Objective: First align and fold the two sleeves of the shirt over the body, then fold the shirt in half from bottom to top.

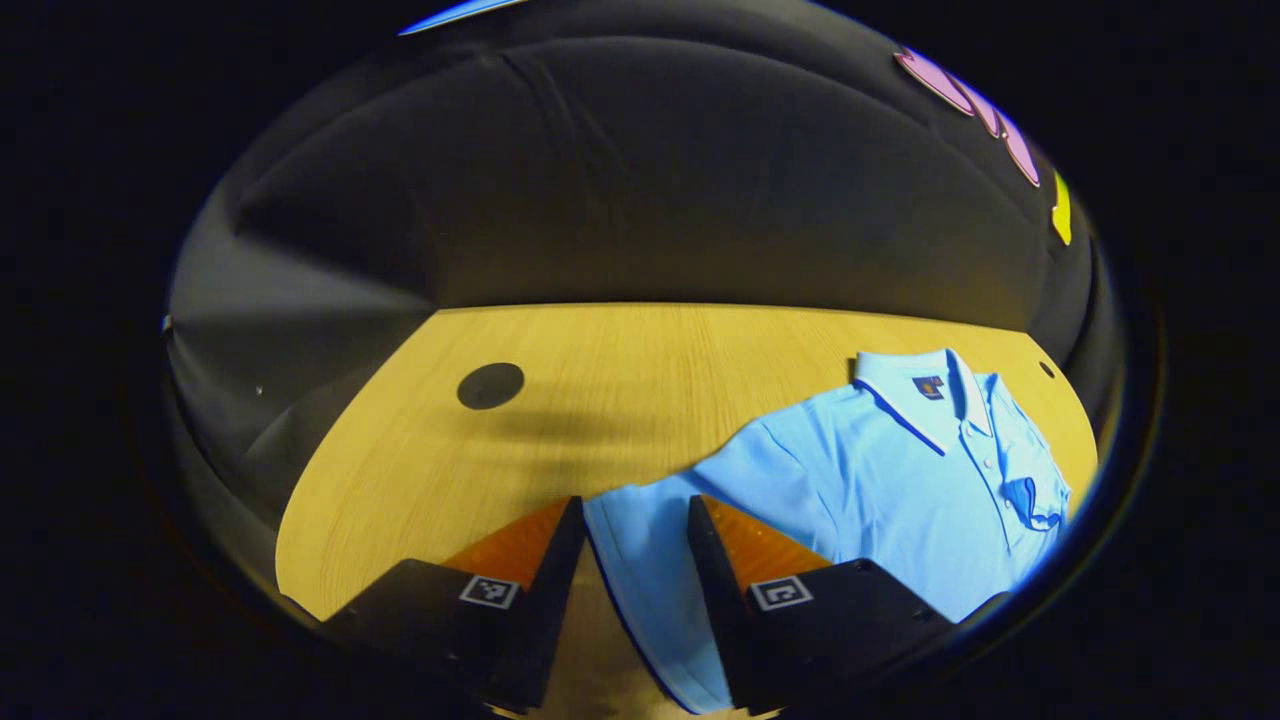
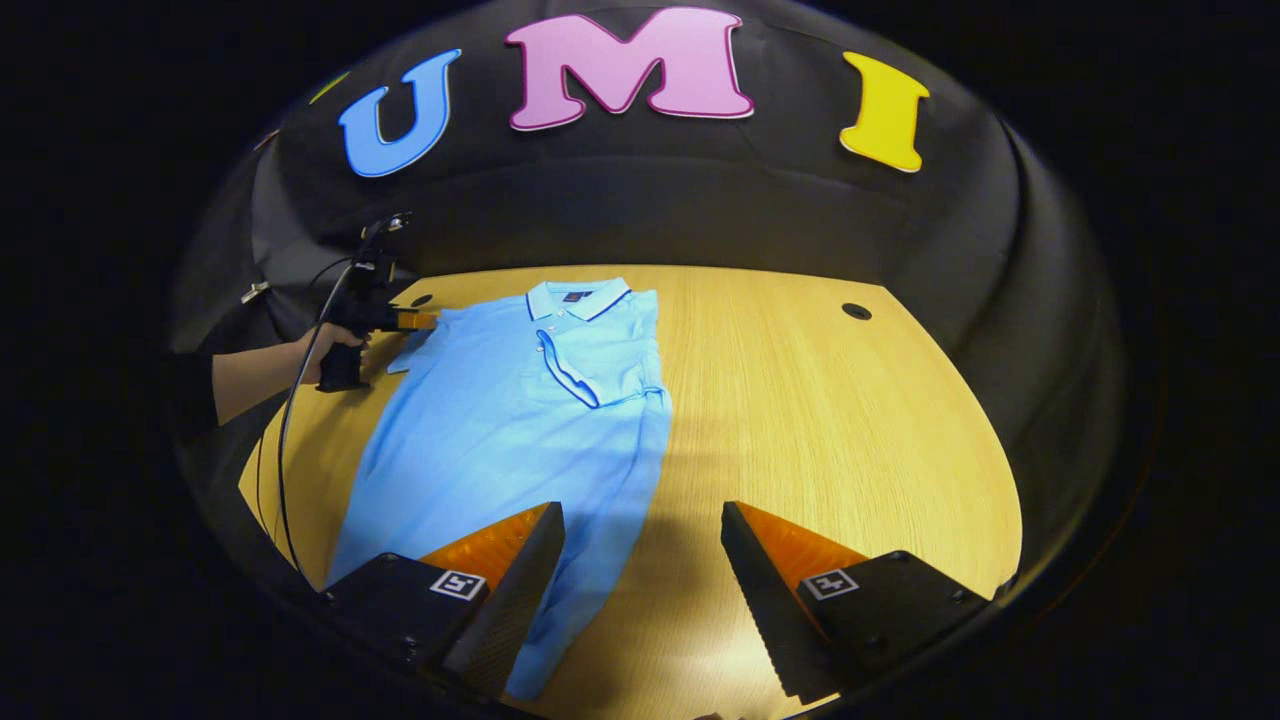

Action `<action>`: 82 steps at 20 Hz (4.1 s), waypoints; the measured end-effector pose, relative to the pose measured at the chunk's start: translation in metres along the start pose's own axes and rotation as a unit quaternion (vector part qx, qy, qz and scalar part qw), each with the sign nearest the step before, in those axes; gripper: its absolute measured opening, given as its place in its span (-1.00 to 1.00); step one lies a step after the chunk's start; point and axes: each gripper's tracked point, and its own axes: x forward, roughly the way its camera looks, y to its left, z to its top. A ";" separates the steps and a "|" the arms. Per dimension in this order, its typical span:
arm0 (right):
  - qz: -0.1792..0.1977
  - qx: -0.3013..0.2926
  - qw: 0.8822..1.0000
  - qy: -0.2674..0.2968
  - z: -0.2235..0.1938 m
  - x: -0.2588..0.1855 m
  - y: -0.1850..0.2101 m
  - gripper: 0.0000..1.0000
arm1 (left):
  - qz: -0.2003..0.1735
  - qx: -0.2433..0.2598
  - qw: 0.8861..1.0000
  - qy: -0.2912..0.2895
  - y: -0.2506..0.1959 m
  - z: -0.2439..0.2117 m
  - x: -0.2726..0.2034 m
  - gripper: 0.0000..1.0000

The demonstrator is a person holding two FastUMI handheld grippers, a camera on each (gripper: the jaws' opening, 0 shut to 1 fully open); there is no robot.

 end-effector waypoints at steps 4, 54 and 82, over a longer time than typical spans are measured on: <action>-0.015 0.022 1.000 -0.003 0.006 0.004 -0.014 0.96 | -0.012 0.000 1.000 0.004 -0.015 0.000 -0.001 -0.58; 0.030 0.059 0.997 0.032 -0.089 -0.063 0.076 0.97 | -0.126 0.020 0.991 0.035 -0.182 -0.157 -0.361 0.95; 0.007 0.058 0.991 0.122 -0.163 -0.041 0.130 -0.85 | -0.114 0.052 0.990 0.072 -0.208 -0.292 -0.370 -0.74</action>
